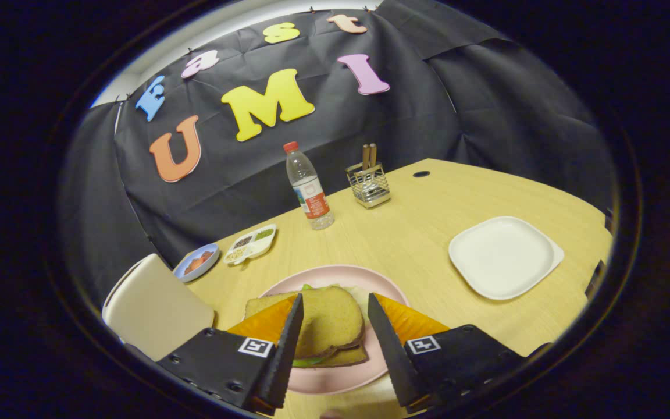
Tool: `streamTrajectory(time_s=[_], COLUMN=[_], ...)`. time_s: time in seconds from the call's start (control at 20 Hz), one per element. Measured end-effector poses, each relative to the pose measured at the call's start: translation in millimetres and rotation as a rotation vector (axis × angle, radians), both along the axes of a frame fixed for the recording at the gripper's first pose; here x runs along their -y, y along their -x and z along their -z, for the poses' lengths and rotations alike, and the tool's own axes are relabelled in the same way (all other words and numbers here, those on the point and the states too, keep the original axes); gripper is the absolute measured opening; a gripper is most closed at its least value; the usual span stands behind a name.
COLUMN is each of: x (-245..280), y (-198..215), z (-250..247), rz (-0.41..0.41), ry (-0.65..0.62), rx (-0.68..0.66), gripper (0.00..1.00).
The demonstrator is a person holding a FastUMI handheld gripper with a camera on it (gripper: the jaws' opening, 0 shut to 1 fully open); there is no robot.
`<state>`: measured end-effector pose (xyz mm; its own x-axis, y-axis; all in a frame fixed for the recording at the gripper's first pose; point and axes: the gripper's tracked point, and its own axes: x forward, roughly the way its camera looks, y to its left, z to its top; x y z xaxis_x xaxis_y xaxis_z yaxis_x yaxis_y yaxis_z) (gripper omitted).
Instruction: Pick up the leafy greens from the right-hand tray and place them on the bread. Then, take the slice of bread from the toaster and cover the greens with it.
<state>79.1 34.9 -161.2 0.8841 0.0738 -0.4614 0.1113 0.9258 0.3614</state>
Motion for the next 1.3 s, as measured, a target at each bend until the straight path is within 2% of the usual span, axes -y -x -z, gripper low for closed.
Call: streamTrajectory(time_s=[0.15, 0.25, 0.45, 0.55, 0.7, 0.85, 0.95, 1.1, 1.3], x=[22, 33, 36, 23, -6, -39, -55, -69, -62], y=[7, 14, 39, 51, 67, 84, 91, 93, 96], z=[-29, -62, -127, -154, -197, -229, -237, -224, -230], rz=[0.027, 0.044, 0.051, 0.029, -0.020, -0.078, -0.107, -0.146, -0.117], ry=[0.111, 0.192, 0.338, 0.375, 0.367, 0.305, 0.282, 0.250, 0.281], rx=[0.094, 0.188, 0.361, 0.419, 0.496, 0.558, 0.595, 0.569, 0.602], gripper=[0.90, 0.96, 0.95, 0.95, 0.95, 0.95, 0.95, 0.95, 0.95])
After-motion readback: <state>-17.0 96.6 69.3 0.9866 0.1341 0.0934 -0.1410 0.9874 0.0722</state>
